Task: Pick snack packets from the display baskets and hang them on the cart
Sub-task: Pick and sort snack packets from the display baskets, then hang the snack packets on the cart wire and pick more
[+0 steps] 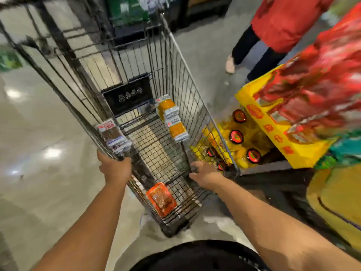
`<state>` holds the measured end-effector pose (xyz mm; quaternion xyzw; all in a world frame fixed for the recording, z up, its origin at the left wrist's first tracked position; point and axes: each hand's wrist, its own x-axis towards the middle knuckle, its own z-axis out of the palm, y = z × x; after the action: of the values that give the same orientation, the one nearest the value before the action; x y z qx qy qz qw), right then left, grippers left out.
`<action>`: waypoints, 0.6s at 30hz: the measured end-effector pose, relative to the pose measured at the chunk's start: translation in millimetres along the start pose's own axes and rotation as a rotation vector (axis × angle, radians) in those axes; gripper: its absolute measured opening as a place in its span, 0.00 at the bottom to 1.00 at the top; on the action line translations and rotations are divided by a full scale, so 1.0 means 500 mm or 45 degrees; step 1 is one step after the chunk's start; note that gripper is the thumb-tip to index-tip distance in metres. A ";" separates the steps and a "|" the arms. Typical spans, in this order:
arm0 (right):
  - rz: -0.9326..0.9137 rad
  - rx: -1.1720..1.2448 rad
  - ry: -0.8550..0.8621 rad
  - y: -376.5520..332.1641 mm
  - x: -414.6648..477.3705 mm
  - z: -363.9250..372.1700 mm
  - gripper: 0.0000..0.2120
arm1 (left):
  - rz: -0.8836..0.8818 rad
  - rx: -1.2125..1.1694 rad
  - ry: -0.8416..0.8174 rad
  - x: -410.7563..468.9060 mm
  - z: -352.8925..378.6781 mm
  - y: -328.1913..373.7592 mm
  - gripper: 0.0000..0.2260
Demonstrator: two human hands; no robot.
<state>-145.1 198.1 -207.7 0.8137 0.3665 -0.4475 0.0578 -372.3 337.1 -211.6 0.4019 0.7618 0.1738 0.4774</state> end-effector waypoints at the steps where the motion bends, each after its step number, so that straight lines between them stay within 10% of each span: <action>1: -0.032 -0.021 0.044 -0.001 -0.036 -0.006 0.26 | 0.037 0.030 -0.023 -0.014 -0.013 0.003 0.42; 18: -0.007 0.493 0.846 0.288 -0.631 -0.049 0.14 | 1.209 0.355 -0.889 -0.517 0.032 0.115 0.20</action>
<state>-139.4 -67.6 16.3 0.9093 0.2759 -0.2205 -0.2200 -275.4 169.4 -30.2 0.7900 0.3130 0.1243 0.5123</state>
